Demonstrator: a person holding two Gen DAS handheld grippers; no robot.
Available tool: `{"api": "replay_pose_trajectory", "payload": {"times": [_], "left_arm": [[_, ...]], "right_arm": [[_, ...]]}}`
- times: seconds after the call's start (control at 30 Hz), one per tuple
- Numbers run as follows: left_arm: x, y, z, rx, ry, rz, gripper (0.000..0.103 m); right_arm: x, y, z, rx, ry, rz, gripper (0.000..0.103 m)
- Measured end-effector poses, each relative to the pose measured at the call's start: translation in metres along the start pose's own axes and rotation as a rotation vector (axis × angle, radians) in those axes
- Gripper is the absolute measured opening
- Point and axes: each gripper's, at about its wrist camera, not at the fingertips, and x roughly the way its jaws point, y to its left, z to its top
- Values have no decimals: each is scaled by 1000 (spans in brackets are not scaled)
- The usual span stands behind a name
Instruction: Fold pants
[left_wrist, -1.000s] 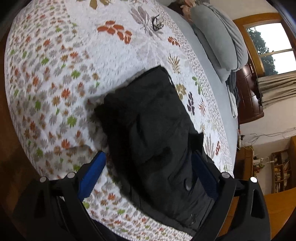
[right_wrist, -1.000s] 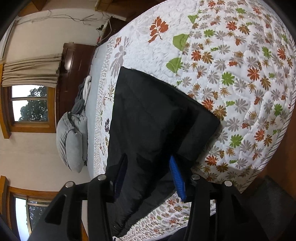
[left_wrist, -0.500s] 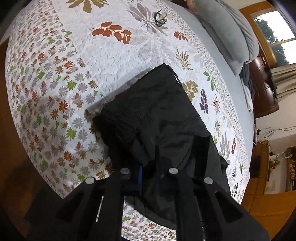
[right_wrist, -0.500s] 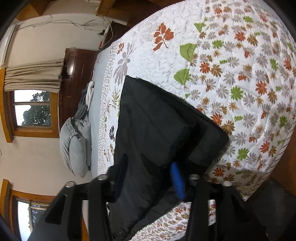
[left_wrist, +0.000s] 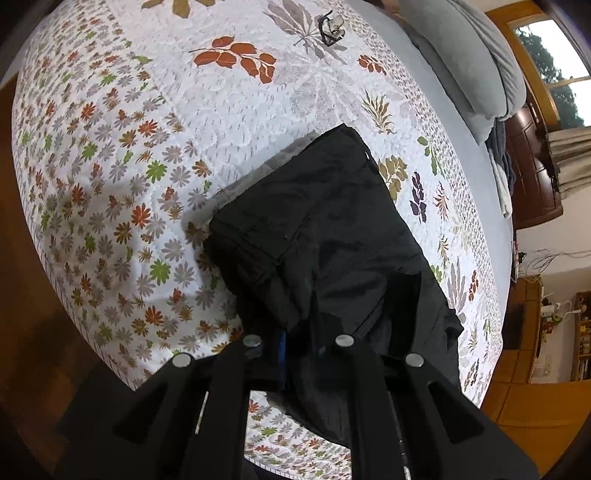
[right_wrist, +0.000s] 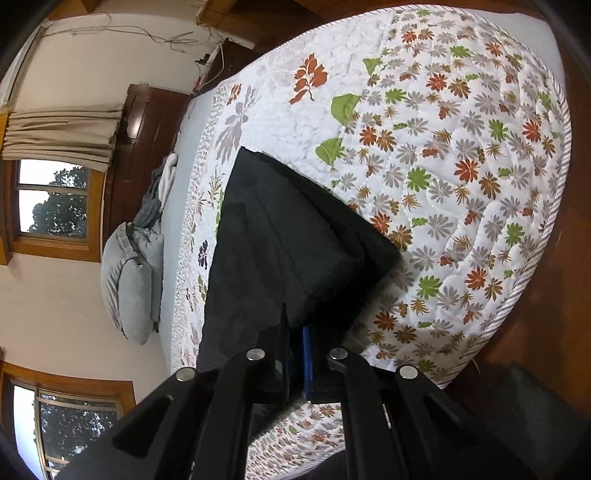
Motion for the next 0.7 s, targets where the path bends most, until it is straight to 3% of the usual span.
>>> {"api": "replay_pose_trajectory", "payload": {"times": [0.3, 0.4, 0.47, 0.5, 0.57, 0.63, 0.7], "left_arm": [[12, 9, -4, 17, -13, 6, 8], [9, 5, -4, 46, -20, 13, 13], [0, 2, -5, 53, -33, 16, 24], [-11, 0, -5, 69, -63, 43, 32], [-36, -8, -8, 136, -163, 112, 69], [-59, -18, -11, 202, -253, 146, 77], [-71, -27, -13, 249, -281, 144, 84]], "right_arm": [[19, -2, 7, -9, 7, -50, 5], [17, -8, 8, 3, 19, -21, 10], [3, -8, 9, 10, 3, 7, 20], [-7, -8, 10, 10, -21, 13, 32], [-32, -13, 14, 17, -76, 14, 36], [-52, -17, 16, 21, -108, 21, 36], [-62, -14, 16, -1, -119, 23, 36]]}}
